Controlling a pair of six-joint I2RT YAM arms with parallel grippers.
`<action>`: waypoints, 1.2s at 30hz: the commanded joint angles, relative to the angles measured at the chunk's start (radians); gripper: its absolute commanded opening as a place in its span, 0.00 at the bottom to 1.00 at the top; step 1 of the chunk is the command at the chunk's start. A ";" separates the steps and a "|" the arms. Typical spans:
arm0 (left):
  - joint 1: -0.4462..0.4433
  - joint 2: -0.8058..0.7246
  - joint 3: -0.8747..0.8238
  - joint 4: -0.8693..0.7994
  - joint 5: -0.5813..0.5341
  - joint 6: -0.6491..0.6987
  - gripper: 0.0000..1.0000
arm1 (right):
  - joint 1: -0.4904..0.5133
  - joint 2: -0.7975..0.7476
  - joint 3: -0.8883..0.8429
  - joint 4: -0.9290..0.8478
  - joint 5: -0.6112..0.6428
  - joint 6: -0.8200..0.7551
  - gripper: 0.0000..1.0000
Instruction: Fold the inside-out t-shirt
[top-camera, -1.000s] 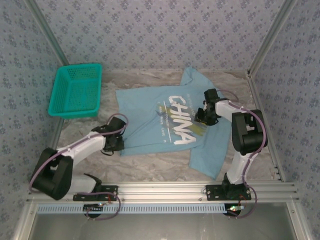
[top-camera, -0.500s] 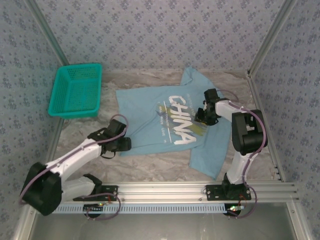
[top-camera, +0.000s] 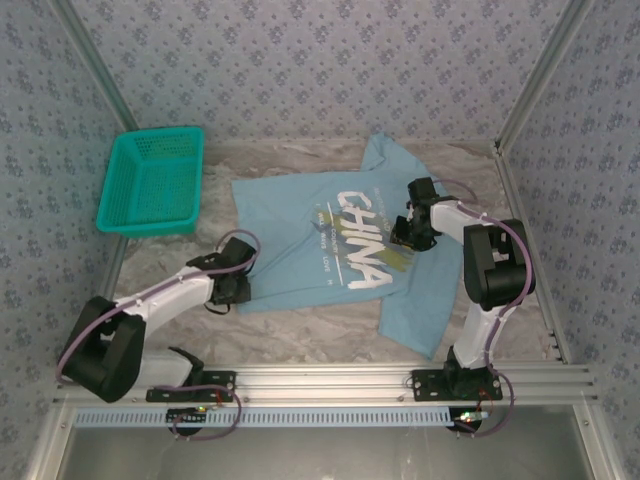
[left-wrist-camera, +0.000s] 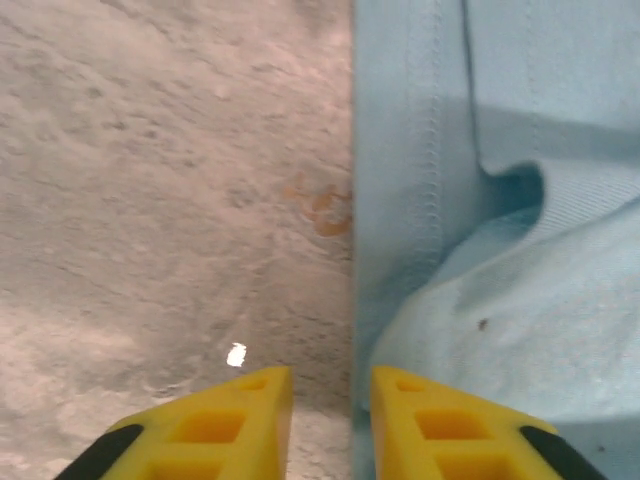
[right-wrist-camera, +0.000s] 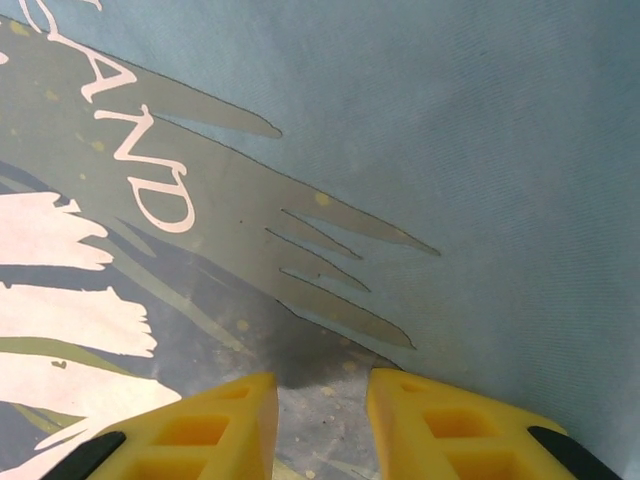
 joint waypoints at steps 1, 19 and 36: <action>0.021 -0.047 -0.019 -0.046 -0.036 -0.023 0.22 | -0.012 0.015 -0.009 -0.063 0.052 -0.007 0.32; 0.019 -0.289 -0.123 -0.094 0.279 -0.168 0.46 | 0.006 -0.008 0.008 -0.068 0.038 -0.037 0.33; 0.046 -0.130 -0.160 0.052 0.280 -0.118 0.26 | 0.013 -0.003 0.016 -0.082 0.026 -0.049 0.32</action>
